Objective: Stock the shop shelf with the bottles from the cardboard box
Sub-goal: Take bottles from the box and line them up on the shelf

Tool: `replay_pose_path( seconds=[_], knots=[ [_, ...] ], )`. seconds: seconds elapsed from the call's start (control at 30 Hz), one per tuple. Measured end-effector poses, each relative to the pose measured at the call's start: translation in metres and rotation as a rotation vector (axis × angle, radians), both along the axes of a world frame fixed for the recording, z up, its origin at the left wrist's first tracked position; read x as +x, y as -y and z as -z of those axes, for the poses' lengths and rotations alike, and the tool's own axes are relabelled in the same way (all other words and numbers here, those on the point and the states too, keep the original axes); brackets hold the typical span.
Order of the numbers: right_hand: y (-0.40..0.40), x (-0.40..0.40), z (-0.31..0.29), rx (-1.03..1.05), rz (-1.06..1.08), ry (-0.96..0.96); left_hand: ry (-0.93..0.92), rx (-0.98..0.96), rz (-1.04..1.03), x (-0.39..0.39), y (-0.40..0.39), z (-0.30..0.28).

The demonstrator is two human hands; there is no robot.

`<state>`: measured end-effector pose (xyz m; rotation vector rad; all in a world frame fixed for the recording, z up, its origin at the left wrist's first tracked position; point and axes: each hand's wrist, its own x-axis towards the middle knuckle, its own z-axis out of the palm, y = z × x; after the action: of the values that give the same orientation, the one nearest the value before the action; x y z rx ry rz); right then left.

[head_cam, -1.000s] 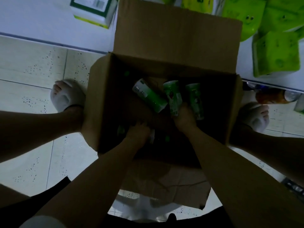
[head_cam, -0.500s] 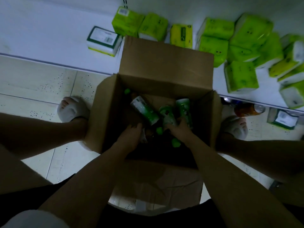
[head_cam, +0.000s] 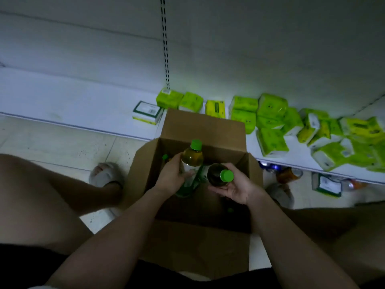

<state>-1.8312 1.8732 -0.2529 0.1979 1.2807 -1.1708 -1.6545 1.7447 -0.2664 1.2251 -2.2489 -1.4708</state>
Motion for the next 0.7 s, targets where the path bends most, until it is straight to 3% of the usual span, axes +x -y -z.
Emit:
replay_pose_path(
  seconds=[0.23, 0.37, 0.7],
  knots=[
    [0.009, -0.003, -0.093, -0.119, 0.027, -0.122, -0.270, -0.211, 0.061, -0.009, 0.005, -0.081],
    [0.016, 0.009, -0.150, -0.193, -0.092, -0.248, -0.417, -0.314, 0.105, -0.017, 0.017, -0.135],
    [0.040, 0.057, -0.239, -0.411, -0.185, -0.282, -0.652, -0.347, 0.036, -0.030, 0.012, -0.254]
  ],
)
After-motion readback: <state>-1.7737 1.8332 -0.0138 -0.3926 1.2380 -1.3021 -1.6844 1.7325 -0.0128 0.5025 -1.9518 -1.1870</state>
